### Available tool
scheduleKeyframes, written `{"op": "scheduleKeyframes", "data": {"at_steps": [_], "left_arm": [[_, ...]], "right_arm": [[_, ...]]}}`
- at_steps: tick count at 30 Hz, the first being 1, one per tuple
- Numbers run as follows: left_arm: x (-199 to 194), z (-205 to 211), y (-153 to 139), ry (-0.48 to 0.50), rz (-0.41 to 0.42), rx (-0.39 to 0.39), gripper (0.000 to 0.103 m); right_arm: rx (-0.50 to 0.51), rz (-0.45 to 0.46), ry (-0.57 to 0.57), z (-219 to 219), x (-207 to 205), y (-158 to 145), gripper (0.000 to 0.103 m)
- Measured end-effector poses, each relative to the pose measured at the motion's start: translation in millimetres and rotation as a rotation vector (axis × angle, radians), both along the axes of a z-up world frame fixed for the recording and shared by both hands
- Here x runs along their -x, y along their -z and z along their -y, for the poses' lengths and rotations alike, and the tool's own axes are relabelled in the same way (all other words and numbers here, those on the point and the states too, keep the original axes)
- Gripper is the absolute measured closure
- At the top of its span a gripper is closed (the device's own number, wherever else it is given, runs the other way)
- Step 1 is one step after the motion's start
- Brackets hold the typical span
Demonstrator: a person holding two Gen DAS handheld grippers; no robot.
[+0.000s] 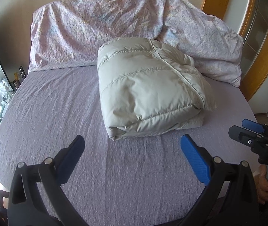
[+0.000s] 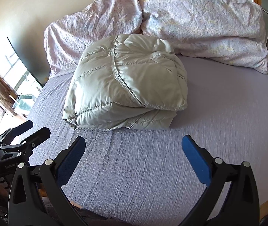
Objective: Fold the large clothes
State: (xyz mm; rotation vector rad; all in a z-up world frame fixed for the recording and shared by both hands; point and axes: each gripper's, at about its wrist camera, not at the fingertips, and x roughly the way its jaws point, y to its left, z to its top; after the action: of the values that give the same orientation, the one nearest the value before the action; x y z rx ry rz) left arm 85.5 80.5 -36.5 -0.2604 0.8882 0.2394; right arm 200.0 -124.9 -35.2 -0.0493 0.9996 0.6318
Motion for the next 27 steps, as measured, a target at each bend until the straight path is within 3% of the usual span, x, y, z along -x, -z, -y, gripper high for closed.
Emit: {"op": "scheduleKeyframes", "data": {"at_steps": [27], "left_arm": [[1.1,-0.8,7.2,0.003,0.0,0.043,0.002]], "right_arm": [[-0.029,-0.005,0.009,2.2,-0.7,0.7,0.001]]}}
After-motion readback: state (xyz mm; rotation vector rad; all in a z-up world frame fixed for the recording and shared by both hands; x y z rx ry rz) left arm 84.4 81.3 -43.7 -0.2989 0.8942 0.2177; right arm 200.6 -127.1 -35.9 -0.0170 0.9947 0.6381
